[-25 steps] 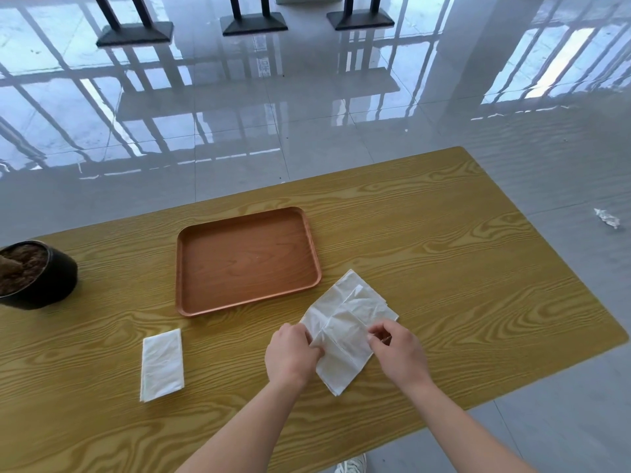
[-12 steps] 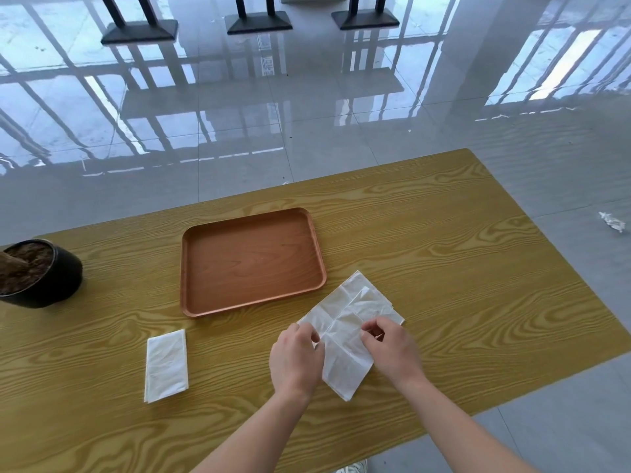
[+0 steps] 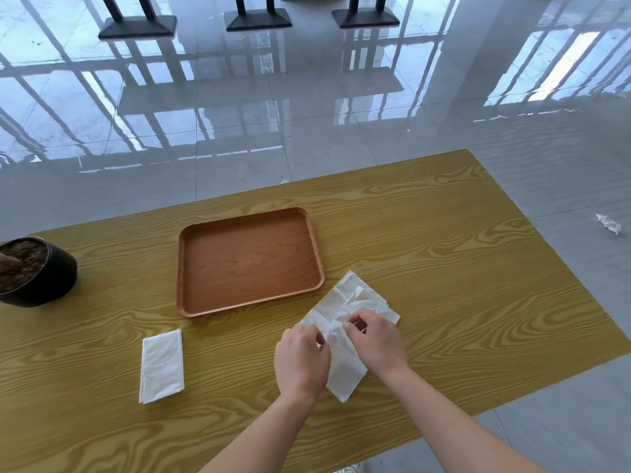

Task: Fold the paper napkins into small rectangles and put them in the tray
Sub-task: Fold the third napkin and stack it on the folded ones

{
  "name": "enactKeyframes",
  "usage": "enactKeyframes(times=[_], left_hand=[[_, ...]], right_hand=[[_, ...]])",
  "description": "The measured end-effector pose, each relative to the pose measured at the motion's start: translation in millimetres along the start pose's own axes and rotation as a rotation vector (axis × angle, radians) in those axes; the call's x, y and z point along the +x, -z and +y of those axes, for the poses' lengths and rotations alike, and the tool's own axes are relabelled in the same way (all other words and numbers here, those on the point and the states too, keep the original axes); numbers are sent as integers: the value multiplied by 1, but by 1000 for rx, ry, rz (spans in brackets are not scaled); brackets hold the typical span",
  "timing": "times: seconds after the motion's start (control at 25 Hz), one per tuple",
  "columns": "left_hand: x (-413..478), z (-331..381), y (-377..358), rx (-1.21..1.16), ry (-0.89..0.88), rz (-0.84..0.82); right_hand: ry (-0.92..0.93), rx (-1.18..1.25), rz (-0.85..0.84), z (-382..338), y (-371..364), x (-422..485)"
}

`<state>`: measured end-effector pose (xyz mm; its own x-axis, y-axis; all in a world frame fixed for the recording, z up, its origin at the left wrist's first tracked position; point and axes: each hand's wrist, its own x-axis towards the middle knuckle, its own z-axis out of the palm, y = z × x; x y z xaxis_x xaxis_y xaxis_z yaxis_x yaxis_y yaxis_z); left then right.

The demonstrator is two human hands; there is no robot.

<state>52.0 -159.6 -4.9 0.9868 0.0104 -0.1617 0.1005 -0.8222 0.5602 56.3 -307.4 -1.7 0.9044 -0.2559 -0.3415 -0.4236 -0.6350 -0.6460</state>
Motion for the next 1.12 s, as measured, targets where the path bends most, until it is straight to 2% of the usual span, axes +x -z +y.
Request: enactKeyframes(times=[0.08,0.16,0.24,0.4,0.56,0.72,0.92,1.0,1.12], left_hand=[[-7,5,6,-5,-114,38],[-15,8,14,-1,-310,83],[-24,8,21,25,-502,153],[-39,-9,47,54,-688,284],[-52,-45,75,40,-673,380],[-57,-97,92,141,-618,416],[-29,-142,101,395,-524,292],[-30,-155,96,460,-513,179],[-48,-174,87,419,-457,87]], right_hand=[[-68,98,39,-6,5,-5],[-174,259,36,-17,11,-11],[-261,321,13,-26,19,-15],[-293,402,-33,-32,24,-24],[-286,661,-61,-45,6,-37],[-268,756,-157,-64,-27,-48],[-458,830,-216,-57,-76,-71],[-520,780,-228,-48,-85,-82],[-480,630,-276,-40,-85,-91]])
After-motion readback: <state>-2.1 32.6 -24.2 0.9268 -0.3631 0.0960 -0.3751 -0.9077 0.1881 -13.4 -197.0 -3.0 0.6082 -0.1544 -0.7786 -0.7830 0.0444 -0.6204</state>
